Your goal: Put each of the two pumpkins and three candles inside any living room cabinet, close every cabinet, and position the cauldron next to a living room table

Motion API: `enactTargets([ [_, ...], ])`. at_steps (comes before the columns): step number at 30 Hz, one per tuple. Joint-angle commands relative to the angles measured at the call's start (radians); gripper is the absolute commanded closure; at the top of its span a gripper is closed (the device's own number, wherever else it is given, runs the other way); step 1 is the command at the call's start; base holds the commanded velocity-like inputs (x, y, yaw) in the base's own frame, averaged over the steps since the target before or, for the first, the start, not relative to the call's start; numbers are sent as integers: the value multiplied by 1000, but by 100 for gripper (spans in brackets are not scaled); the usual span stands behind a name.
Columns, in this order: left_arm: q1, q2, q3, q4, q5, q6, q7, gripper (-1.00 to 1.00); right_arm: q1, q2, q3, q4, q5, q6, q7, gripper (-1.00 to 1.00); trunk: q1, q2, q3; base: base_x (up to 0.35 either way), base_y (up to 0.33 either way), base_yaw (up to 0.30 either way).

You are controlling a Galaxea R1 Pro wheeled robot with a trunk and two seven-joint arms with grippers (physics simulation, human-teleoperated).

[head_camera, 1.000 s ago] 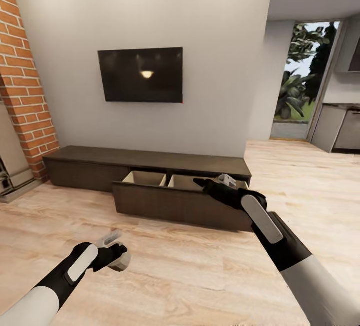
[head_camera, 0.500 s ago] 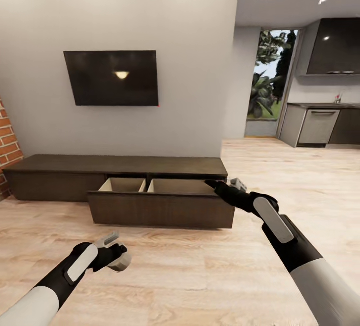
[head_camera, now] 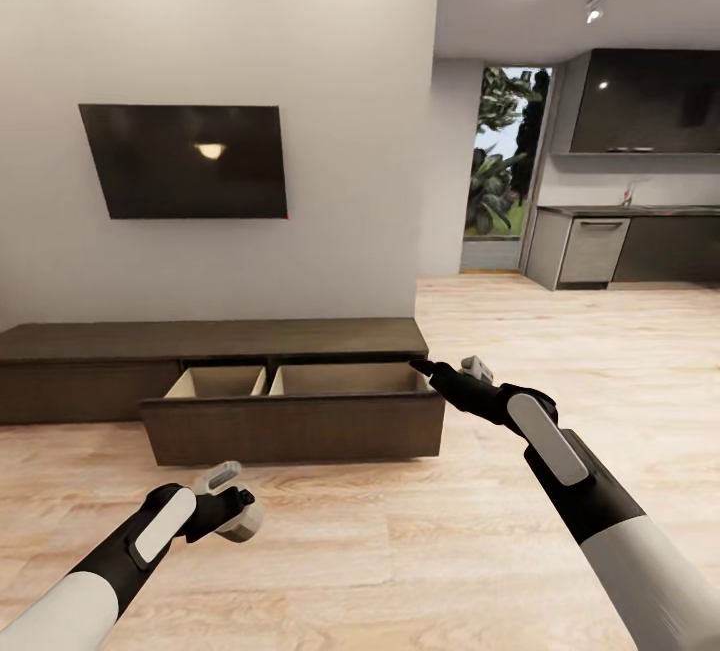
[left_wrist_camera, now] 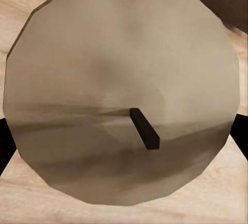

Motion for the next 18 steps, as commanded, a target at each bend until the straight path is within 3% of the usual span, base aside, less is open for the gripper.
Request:
enactTargets([
  [1, -1, 1, -6, -2, 10, 1, 10, 100, -1, -1, 2, -2, -10, -1, -9, -100, -4, 7, 2, 0, 0, -10],
  [15, -1, 1, -6, -2, 10, 1, 10, 100, -1, 1, 1, 34, -13, -1, 42, -100, -58, 105, 46, 0, 0, -1],
  [18, -1, 1, -6, -2, 12, 1, 10, 100, -1, -1, 1, 36, -38, 0, 44, -100, -69, 126, 55, 0, 0, 0],
])
